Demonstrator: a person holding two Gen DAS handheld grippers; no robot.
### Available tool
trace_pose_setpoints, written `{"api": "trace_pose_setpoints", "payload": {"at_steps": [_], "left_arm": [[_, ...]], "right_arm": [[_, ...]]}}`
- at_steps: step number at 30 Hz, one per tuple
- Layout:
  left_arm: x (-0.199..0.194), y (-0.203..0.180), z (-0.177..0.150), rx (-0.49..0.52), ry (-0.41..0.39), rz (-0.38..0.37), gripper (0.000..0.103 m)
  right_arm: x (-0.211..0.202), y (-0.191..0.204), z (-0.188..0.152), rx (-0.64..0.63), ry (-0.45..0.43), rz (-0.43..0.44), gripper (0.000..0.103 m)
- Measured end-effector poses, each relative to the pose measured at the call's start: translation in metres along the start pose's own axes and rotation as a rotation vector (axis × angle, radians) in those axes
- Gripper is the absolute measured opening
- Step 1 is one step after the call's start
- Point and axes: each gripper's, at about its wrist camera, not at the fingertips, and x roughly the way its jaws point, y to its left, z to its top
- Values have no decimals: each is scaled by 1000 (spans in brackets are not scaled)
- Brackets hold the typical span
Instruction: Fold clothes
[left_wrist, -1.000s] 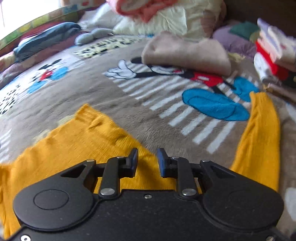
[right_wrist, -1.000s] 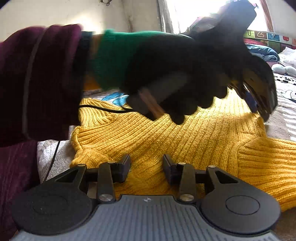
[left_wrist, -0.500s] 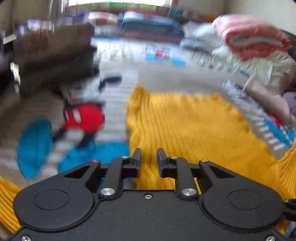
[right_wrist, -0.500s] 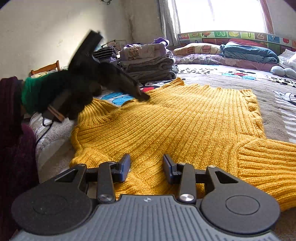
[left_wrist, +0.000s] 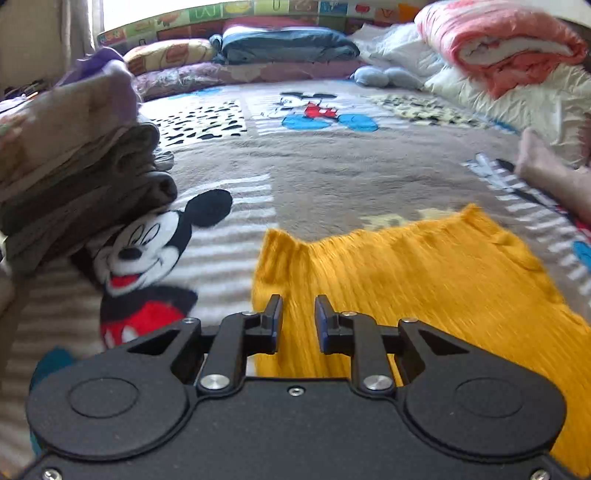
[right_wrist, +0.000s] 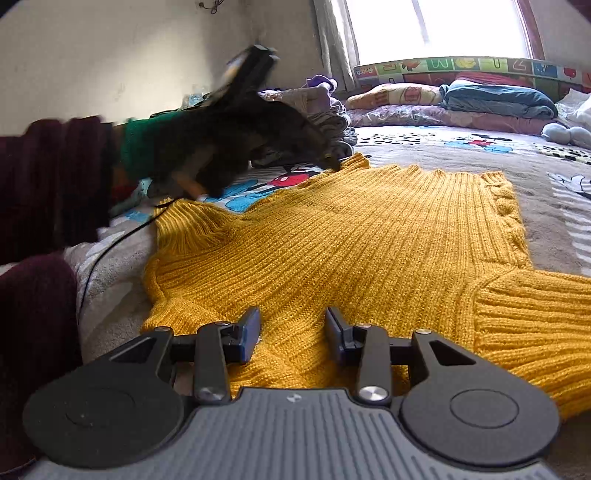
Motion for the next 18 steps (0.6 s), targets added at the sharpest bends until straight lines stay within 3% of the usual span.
{"api": "trace_pose_setpoints", "payload": {"at_steps": [3,5,8,13,18], "left_arm": [[37,17,12,-93,61,3,24],[46,23,23,-142,77,5,29],[53,25,32,-163,91,5,29],[16,25,25,-207,-13,-11,28],[-46,13,-15,-157,-51,-68,28]], "right_arm": [[0,-2,0,12,-1,9,40],[0,-3,0,24,-3,18,40],[0,-5,-1,37,-4,27,40],[0,-4,-1,38,-3,26,40],[1,-4,-1,36,-2,23,40]]}}
